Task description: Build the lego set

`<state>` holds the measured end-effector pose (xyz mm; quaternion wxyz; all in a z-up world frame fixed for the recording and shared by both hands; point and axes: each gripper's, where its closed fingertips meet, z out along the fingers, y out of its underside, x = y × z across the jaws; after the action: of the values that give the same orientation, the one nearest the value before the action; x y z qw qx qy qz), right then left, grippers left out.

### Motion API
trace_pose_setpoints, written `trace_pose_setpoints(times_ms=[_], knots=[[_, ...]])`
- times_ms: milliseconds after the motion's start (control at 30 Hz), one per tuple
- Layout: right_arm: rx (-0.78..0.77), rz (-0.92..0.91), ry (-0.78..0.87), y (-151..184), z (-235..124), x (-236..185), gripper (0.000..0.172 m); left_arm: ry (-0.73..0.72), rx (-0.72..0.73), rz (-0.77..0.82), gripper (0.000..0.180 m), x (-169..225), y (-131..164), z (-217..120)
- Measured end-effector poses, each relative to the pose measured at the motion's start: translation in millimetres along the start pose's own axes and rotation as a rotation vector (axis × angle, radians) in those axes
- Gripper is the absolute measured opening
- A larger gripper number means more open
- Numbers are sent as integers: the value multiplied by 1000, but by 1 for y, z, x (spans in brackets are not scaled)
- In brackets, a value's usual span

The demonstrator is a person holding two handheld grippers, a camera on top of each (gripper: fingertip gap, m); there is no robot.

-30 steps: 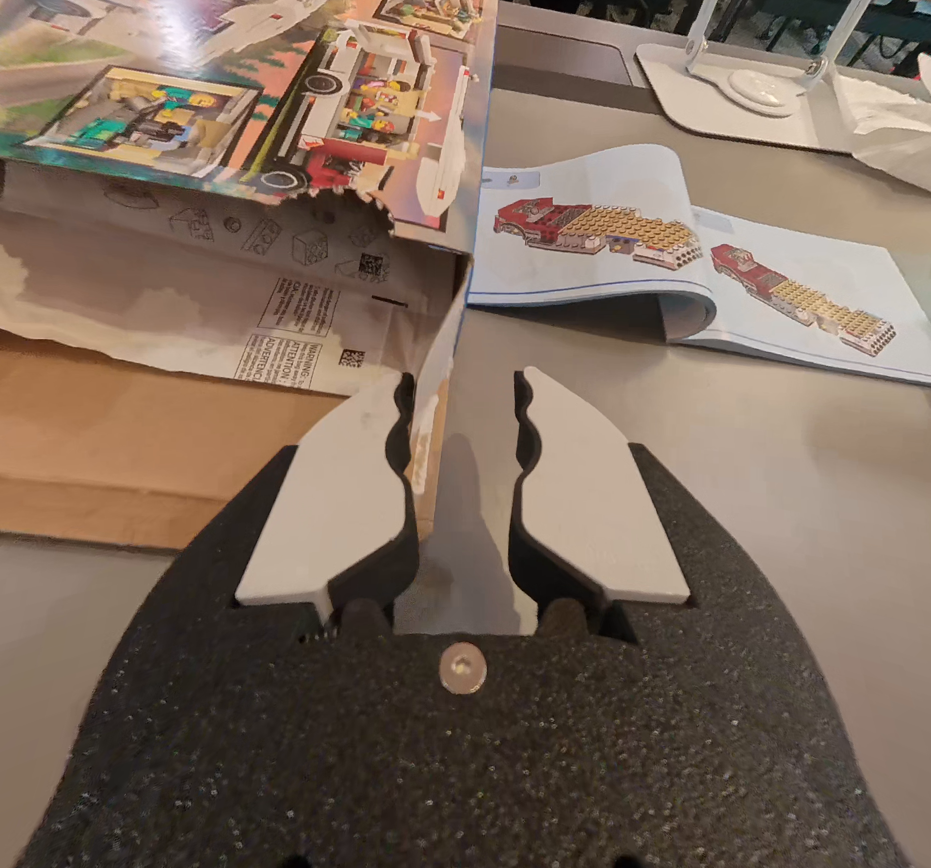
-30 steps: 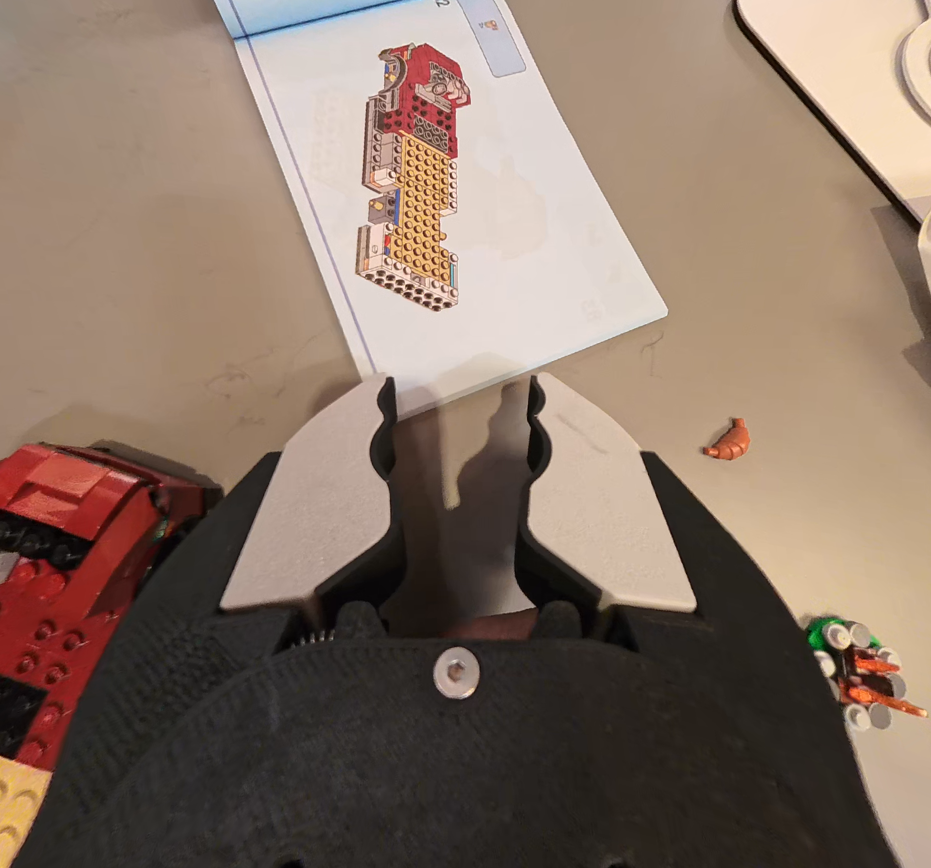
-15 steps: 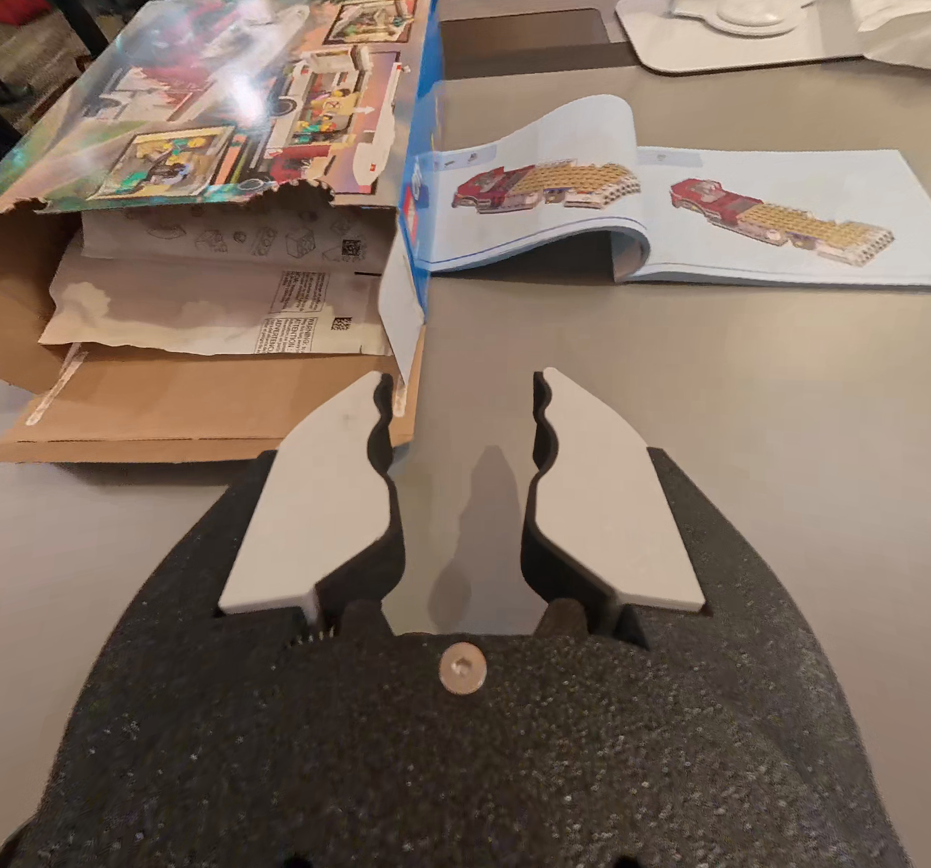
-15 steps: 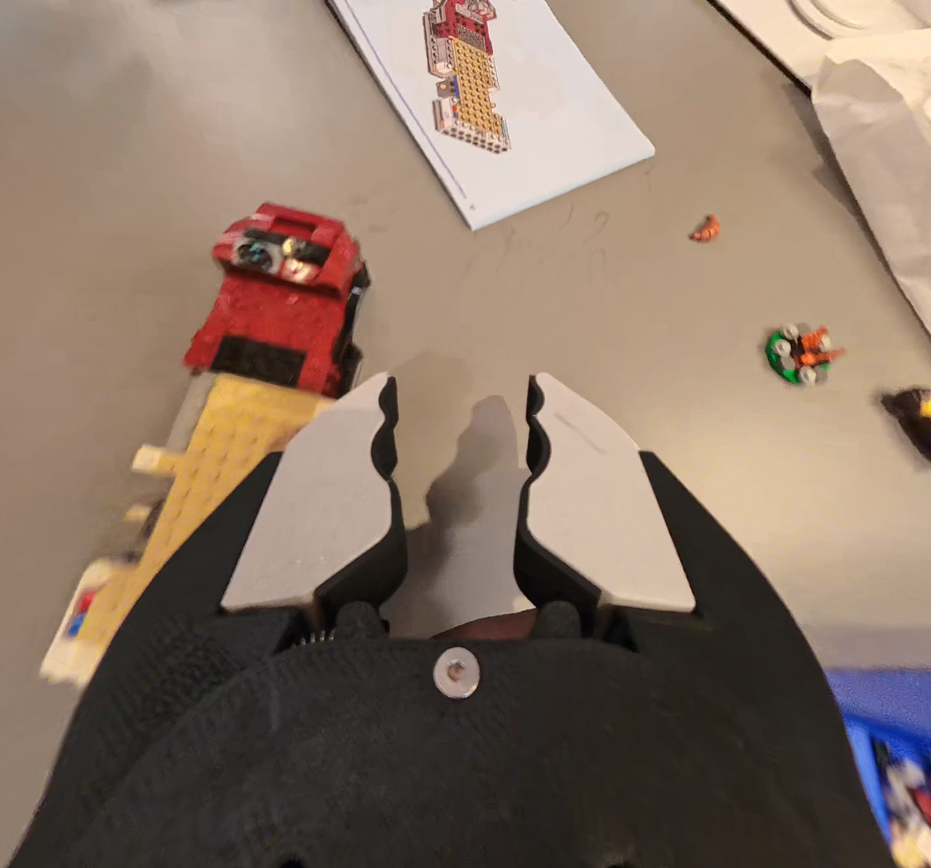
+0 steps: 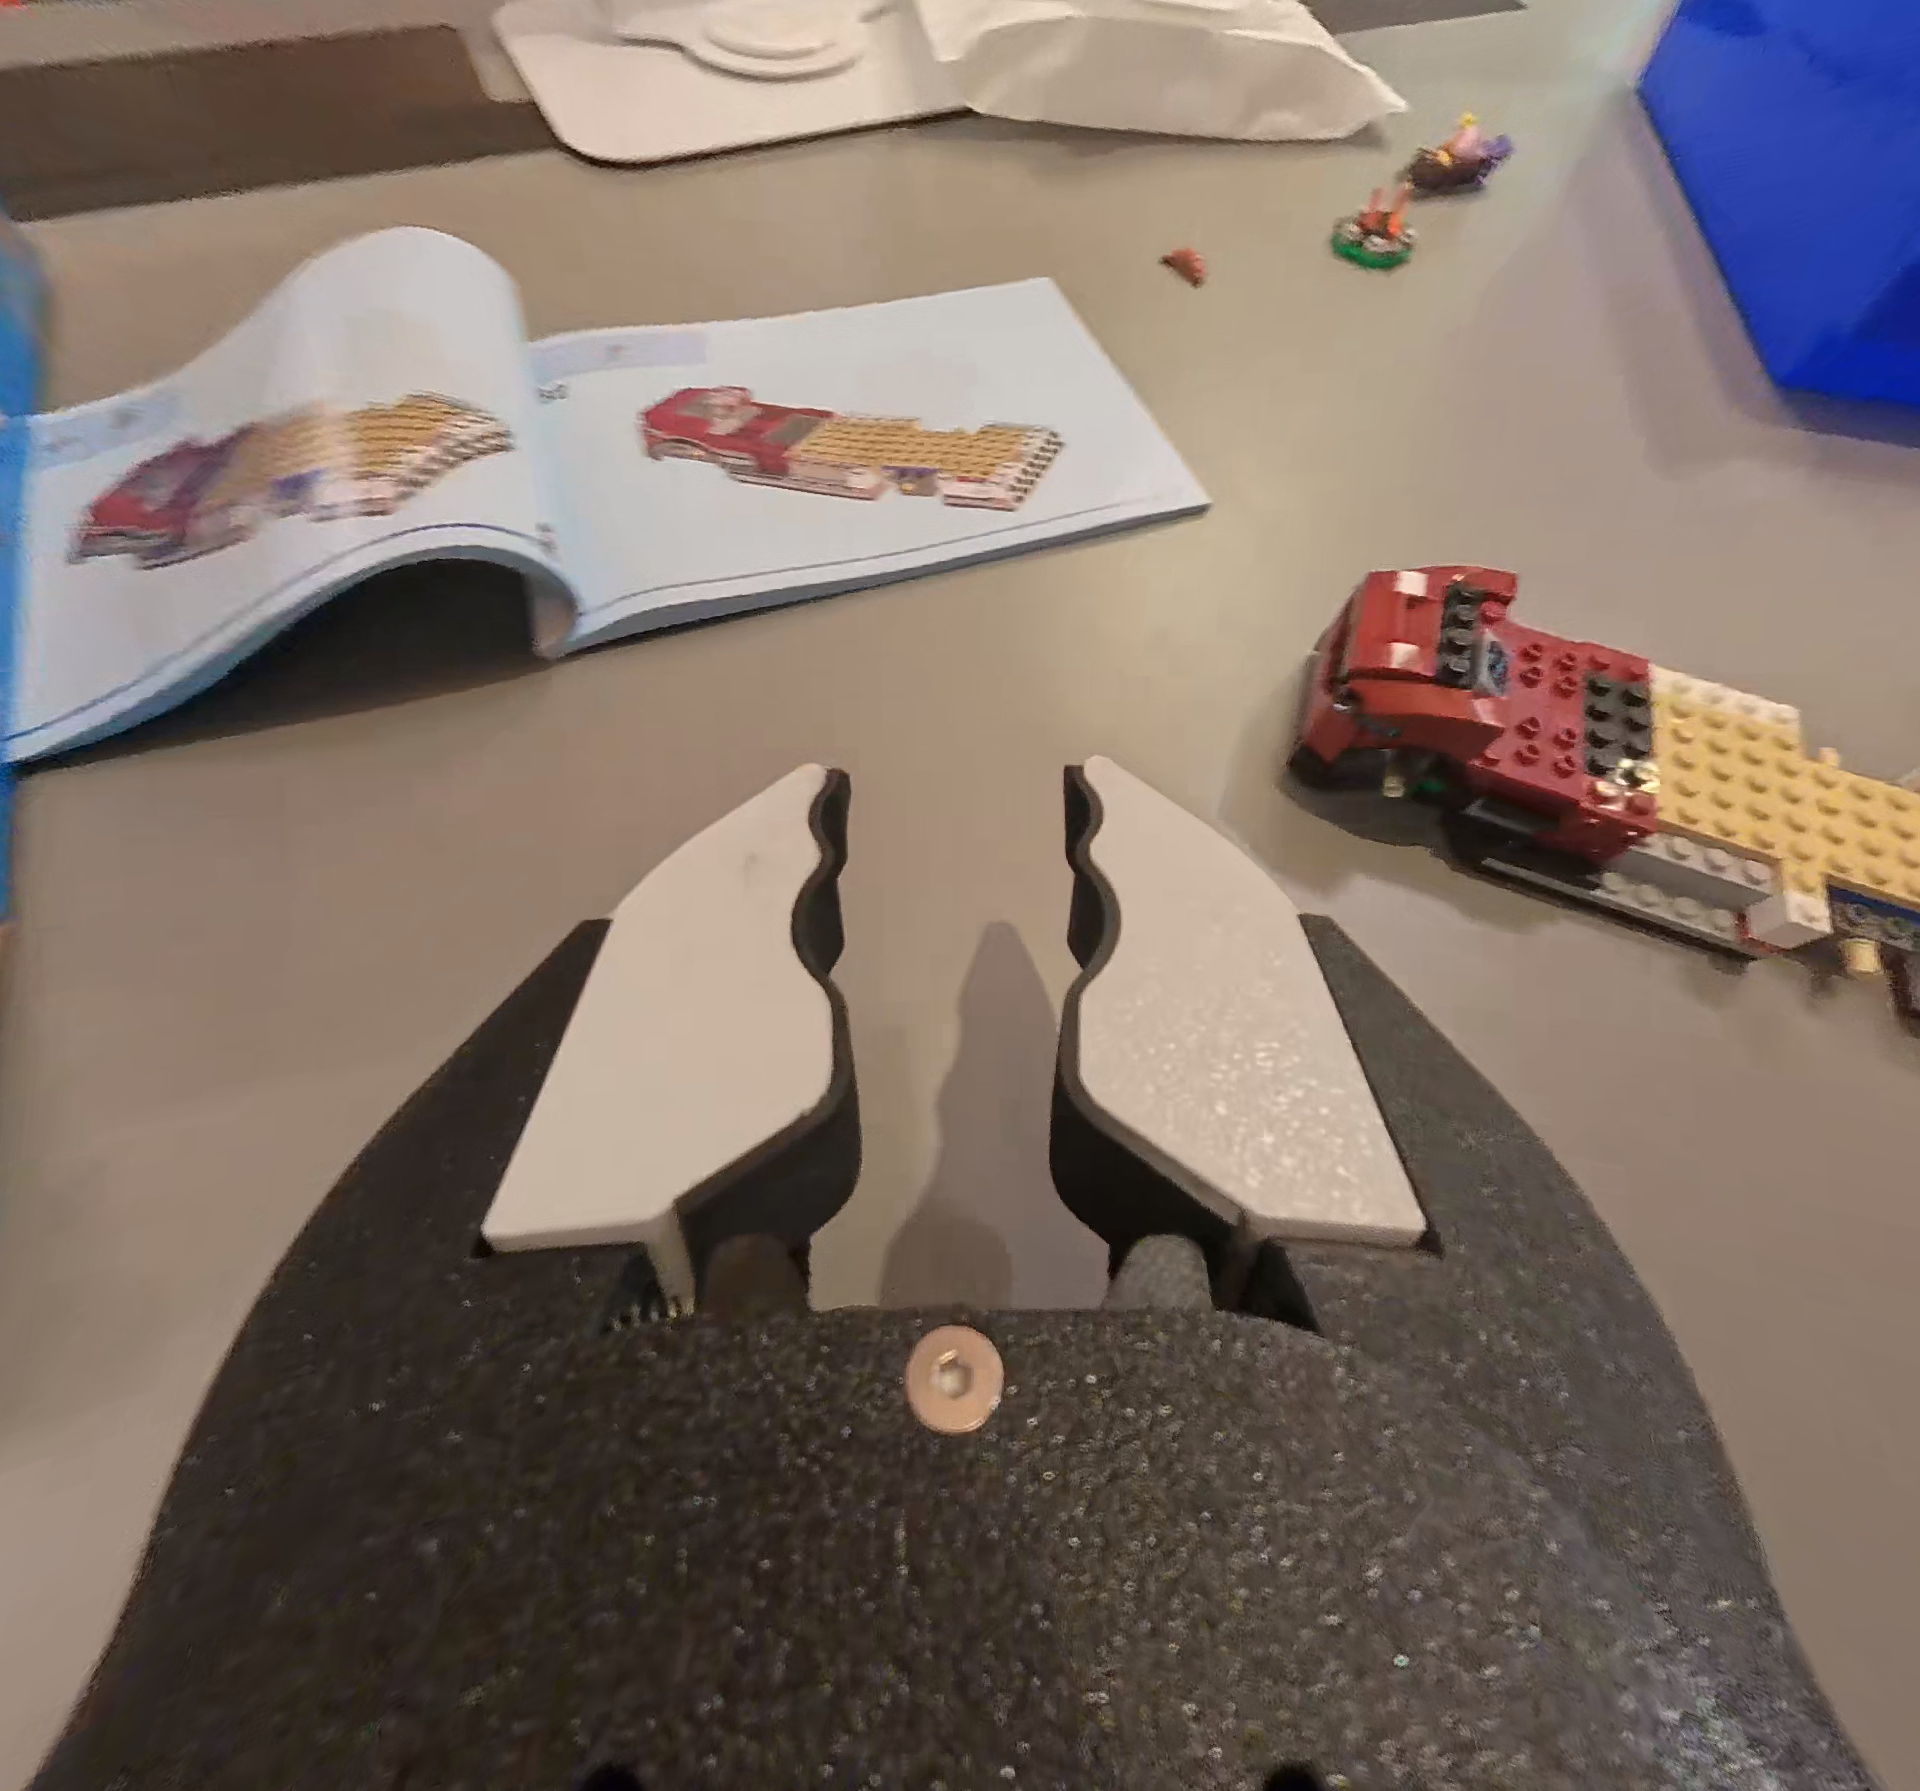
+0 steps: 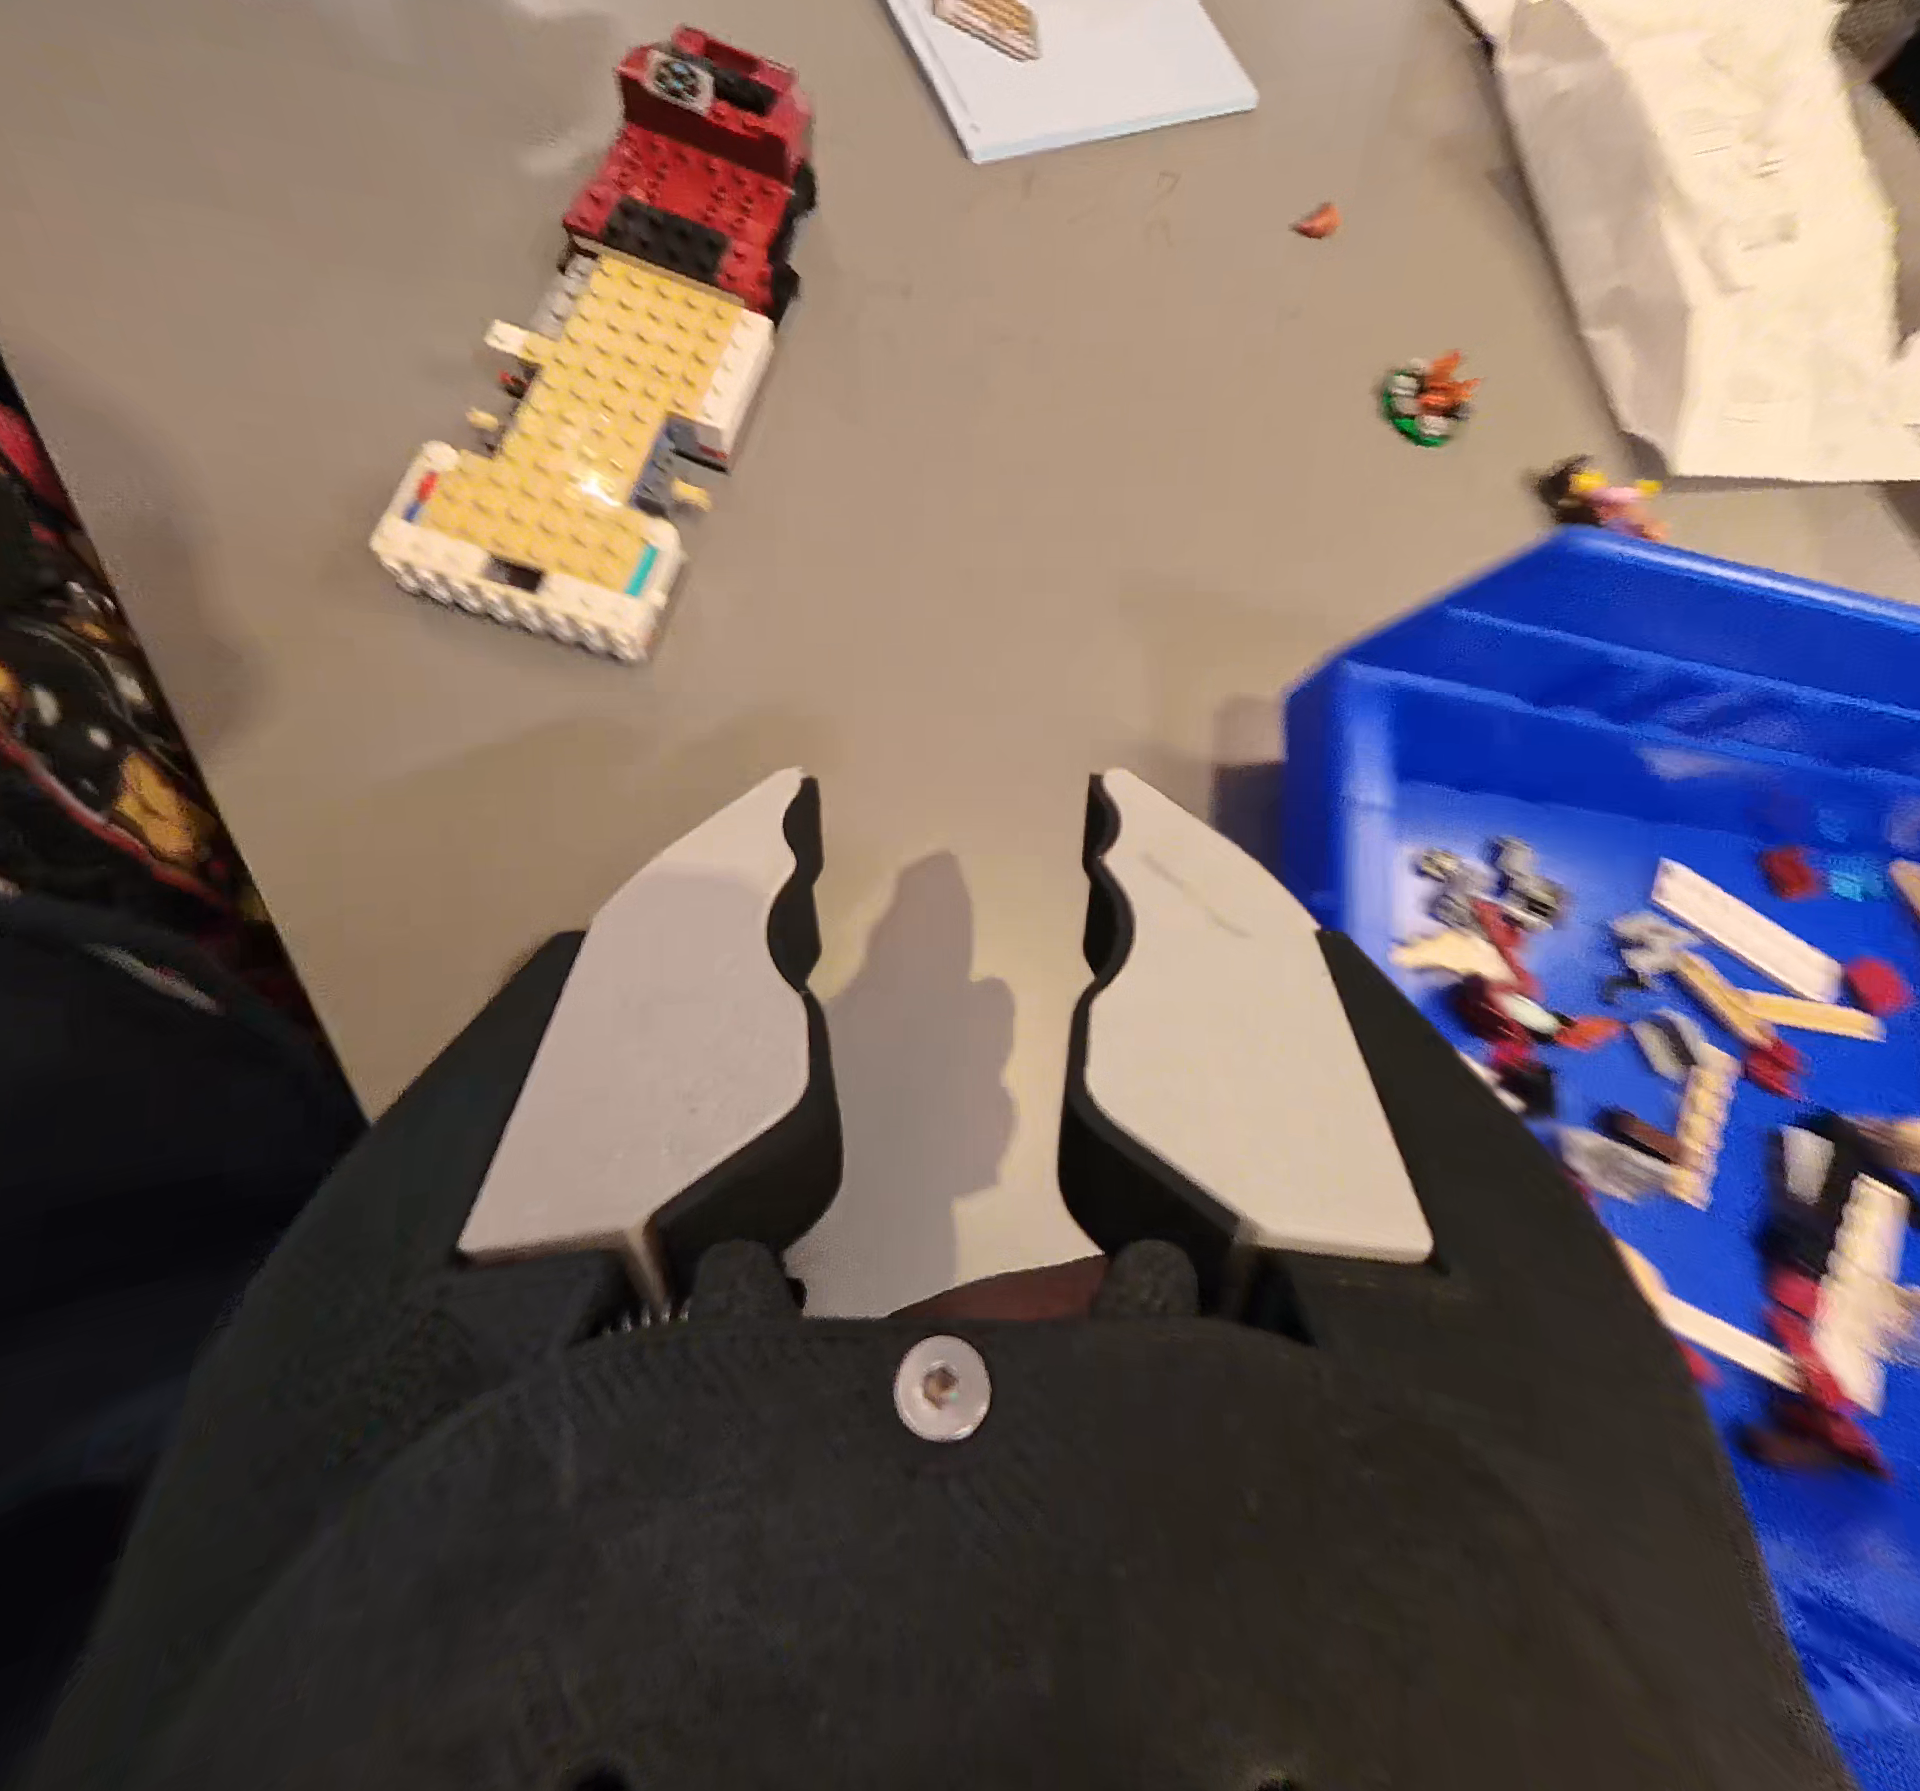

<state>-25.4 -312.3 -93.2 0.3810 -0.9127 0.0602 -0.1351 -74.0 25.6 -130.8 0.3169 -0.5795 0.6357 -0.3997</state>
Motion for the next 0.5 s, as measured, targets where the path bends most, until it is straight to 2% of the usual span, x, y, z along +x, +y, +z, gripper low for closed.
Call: trace_pose_setpoints(times_ms=[233,367,500], knots=[[-118,-81,111,37,-57,89,45,104,-129,69,40,19,8,26],[-185,-177,93,57,-66,130,42,131,-151,152,38,26,8,33],[-252,-260,-4,71,-60,153,39,166,-180,187,39,30,10,39]])
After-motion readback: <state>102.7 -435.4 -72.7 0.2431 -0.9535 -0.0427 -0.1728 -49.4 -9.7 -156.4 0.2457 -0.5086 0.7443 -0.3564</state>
